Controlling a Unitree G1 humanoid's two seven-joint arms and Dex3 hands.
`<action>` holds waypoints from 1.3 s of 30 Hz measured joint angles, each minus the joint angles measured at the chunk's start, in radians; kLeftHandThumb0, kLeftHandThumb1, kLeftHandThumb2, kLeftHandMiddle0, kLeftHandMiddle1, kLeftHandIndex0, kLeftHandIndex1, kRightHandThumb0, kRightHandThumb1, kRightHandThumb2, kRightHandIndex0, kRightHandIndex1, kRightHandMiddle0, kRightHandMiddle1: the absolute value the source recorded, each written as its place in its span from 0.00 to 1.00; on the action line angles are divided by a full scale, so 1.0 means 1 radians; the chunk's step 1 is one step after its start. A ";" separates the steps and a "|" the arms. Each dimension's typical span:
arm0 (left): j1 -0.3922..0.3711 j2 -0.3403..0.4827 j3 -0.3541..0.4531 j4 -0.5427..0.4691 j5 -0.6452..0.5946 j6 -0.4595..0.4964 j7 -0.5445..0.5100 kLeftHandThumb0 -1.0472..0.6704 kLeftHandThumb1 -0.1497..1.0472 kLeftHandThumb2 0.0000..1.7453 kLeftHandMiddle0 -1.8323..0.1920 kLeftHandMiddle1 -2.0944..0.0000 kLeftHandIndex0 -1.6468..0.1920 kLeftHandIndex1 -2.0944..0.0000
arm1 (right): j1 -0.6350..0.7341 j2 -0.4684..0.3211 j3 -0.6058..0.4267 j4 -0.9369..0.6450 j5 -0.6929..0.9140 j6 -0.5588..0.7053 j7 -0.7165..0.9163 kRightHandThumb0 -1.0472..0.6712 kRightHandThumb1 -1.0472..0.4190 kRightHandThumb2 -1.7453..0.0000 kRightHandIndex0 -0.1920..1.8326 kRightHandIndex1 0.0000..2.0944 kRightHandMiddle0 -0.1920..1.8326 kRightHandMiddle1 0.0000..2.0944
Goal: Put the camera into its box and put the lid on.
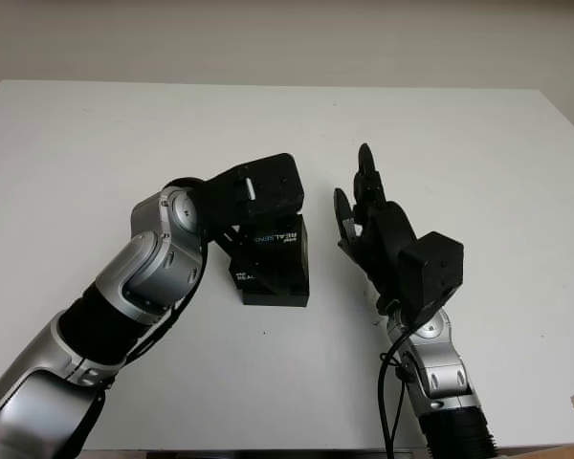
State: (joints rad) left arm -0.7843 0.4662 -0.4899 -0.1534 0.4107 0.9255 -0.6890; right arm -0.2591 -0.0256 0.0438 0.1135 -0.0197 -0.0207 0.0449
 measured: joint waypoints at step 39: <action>0.073 0.054 -0.056 -0.177 -0.057 0.042 -0.020 0.32 1.00 0.10 1.00 0.45 1.00 0.54 | -0.011 0.014 0.001 0.027 0.015 -0.021 0.008 0.19 0.00 0.68 0.00 0.00 0.00 0.00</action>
State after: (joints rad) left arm -0.7110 0.5205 -0.5455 -0.3304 0.3532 0.9676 -0.7088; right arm -0.2705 -0.0113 0.0448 0.1405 -0.0043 -0.0418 0.0529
